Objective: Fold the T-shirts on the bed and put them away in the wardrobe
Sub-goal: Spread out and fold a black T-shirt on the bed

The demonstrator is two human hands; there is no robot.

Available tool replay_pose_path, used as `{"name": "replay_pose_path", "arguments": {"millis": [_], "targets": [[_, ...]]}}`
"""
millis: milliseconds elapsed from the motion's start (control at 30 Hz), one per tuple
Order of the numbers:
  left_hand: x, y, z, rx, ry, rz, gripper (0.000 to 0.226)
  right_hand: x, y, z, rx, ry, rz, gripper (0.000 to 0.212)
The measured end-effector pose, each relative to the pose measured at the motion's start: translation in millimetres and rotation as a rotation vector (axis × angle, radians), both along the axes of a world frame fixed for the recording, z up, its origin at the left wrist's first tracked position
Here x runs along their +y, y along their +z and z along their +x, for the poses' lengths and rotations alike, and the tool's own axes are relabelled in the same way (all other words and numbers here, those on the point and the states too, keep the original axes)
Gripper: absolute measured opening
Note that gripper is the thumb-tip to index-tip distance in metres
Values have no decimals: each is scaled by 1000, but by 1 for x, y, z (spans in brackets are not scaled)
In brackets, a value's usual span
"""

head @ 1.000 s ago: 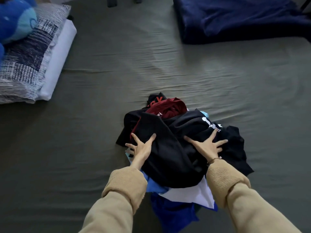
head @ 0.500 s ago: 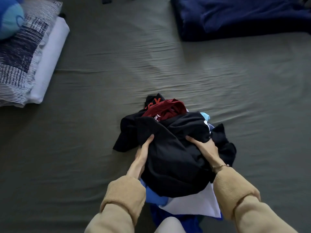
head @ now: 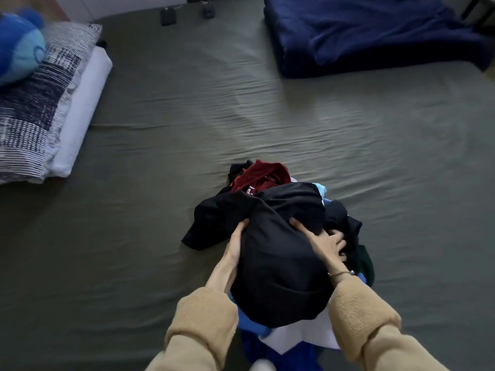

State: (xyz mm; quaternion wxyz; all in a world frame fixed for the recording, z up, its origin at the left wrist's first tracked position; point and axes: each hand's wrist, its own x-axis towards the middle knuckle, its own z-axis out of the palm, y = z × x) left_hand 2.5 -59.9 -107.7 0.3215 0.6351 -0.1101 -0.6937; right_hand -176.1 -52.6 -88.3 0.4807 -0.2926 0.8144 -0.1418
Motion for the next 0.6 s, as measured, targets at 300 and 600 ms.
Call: {"name": "replay_pose_path", "arguments": {"millis": [300,600], "targets": [[7,-13,-5,-161,57,59,100,0,-7,-33,-45,-18,12,116],[5,-26,-14,-146,13,57,108,-7,-31,-58,-309,-72,-16,118]]}}
